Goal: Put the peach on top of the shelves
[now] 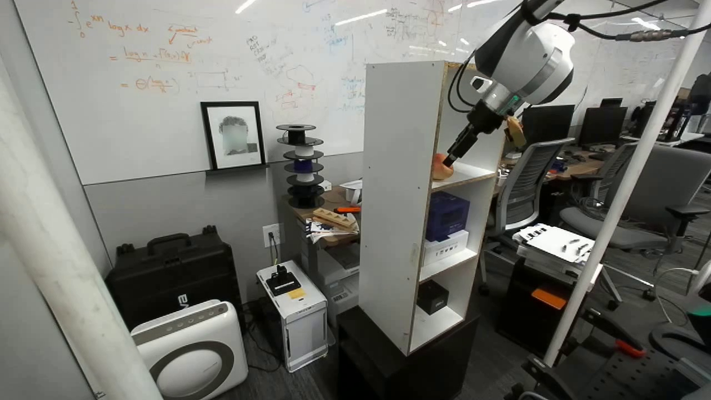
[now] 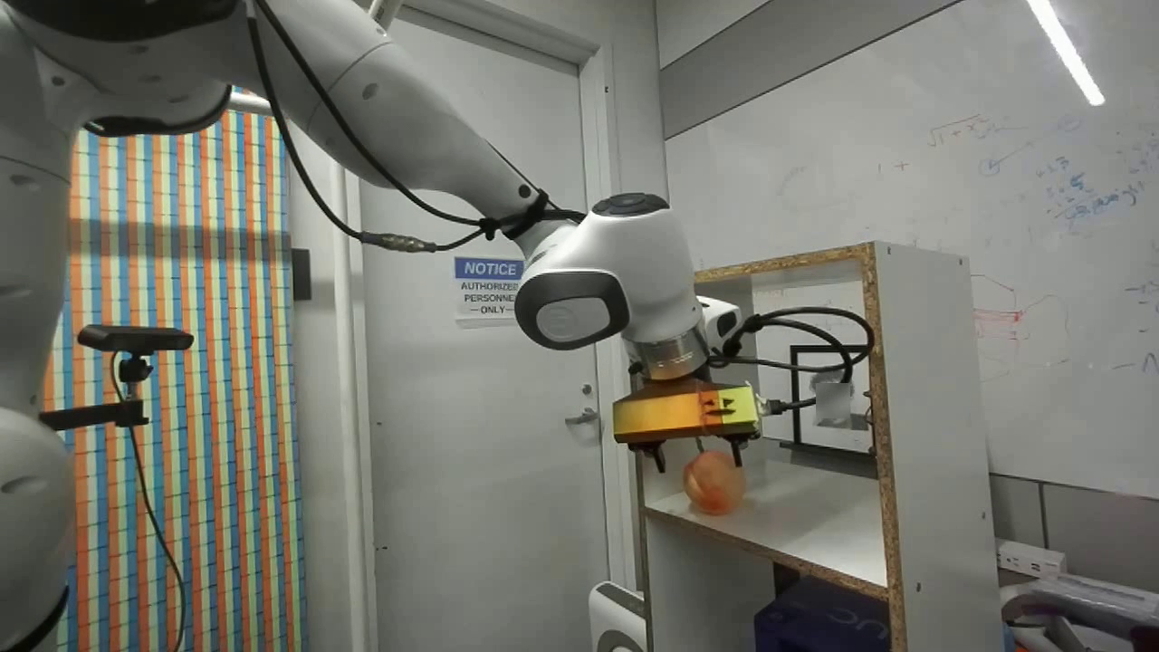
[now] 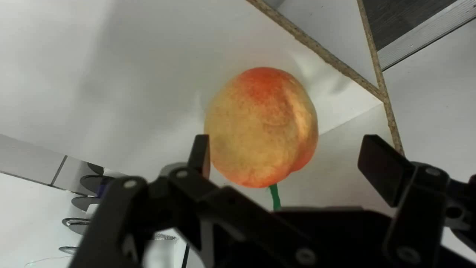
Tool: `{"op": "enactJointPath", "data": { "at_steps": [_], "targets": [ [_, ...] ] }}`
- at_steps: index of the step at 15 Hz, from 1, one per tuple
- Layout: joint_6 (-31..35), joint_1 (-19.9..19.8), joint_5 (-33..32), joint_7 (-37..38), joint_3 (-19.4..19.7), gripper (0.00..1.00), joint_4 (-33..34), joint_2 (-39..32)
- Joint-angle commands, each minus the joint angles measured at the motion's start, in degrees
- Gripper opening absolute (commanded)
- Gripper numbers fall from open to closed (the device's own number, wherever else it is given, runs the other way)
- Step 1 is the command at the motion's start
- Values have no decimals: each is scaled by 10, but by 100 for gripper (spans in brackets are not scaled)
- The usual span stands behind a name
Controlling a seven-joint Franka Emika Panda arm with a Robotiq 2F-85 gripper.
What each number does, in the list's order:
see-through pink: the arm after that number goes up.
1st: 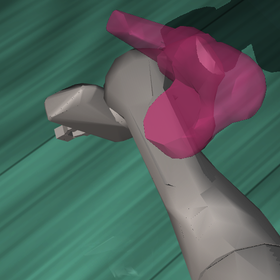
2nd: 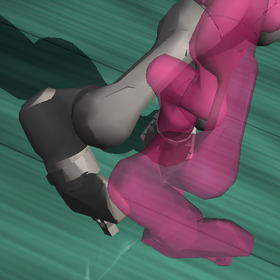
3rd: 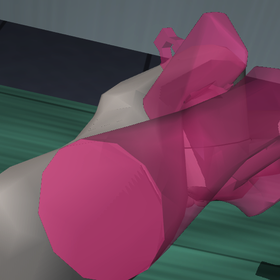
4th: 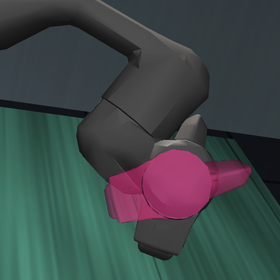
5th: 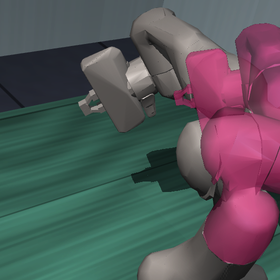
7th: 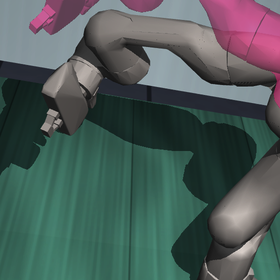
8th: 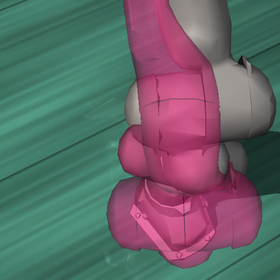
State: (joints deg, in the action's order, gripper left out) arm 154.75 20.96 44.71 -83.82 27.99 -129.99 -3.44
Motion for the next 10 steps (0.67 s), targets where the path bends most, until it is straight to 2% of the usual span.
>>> {"op": "enactJointPath", "data": {
  "at_steps": [1, 3, 4, 5, 7, 10],
  "targets": [
    [0, -6, 71, -65, -10, 100, 55, -66],
    [3, -8, 94, -78, -15, 100, 69, -90],
    [4, -9, 102, -83, -17, 75, 73, -97],
    [7, -9, 109, -89, -19, 72, 76, -103],
    [13, -7, 108, -85, -18, 57, 75, -104],
    [31, 1, 85, -61, -7, 56, 42, -78]
  ]
}}
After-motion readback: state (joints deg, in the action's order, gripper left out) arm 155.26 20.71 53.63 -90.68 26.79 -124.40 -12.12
